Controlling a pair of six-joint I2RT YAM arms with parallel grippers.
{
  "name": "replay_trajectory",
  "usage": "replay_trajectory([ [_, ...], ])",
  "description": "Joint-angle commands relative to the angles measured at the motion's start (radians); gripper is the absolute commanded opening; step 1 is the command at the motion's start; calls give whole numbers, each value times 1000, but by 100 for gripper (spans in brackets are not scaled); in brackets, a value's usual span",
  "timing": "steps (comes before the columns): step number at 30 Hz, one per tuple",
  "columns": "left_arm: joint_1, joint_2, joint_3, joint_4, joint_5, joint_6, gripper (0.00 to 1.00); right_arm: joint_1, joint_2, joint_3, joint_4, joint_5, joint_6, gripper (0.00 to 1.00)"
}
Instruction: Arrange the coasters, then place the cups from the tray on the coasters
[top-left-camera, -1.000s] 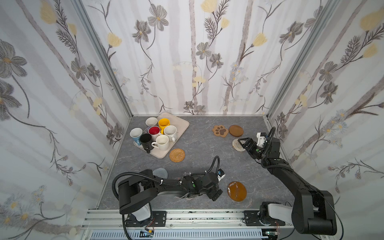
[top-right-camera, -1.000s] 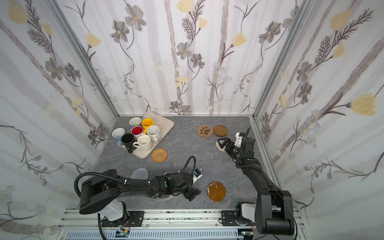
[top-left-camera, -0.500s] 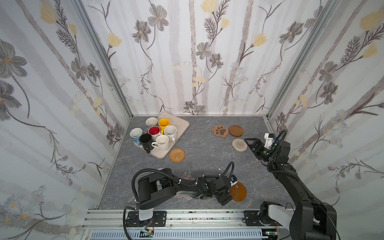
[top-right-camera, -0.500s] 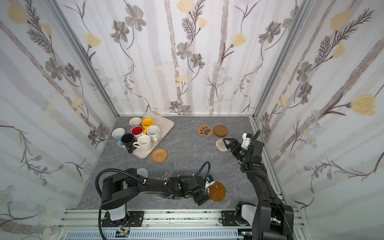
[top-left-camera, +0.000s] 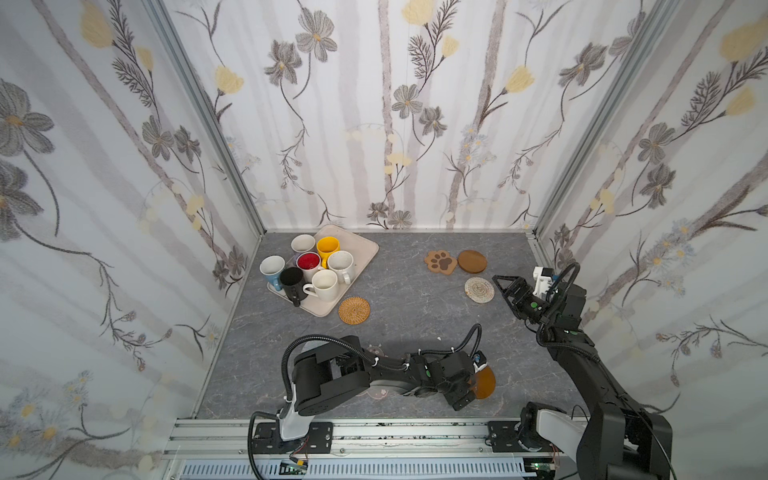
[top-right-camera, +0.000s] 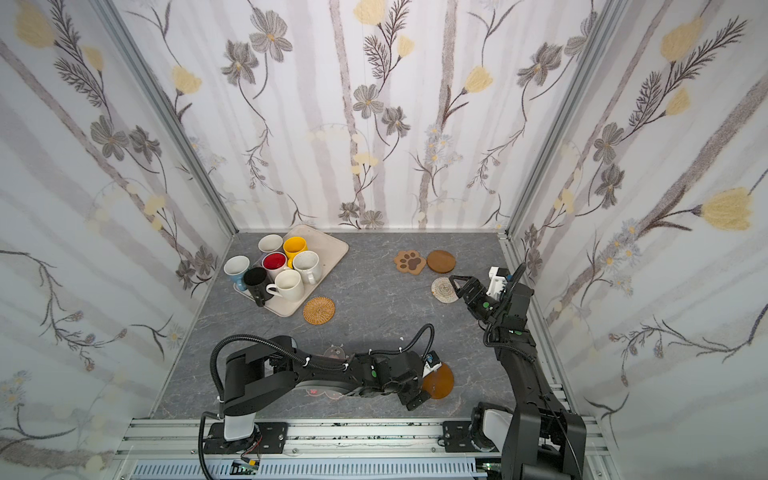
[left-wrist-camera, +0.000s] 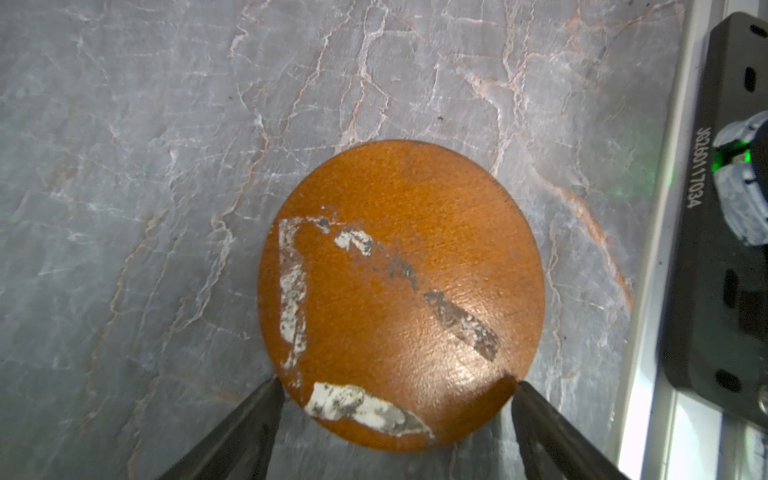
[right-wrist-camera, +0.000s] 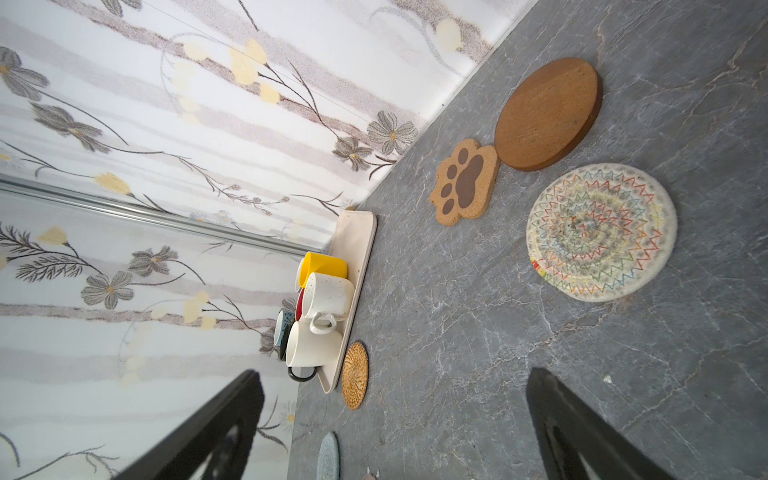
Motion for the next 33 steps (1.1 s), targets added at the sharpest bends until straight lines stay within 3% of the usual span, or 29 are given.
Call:
replay_trajectory([
  [1,1,28,33,-27,-3,-8,88,-2,-10,-6,56,-22,16,100],
  [8,9,120,144,-56,-25,-60,89,-52,-19,-42,90,-52,63,100],
  [21,96,268,351,-65,-101,-243,89,-119,-97,-98,16,11,81,100],
  [25,122,309,426,-66,-103,-238,89,-138,-128,-139,-4,32,114,100],
  [33,162,229,423,-71,-177,-239,92,-141,-233,-196,-156,91,112,100],
])
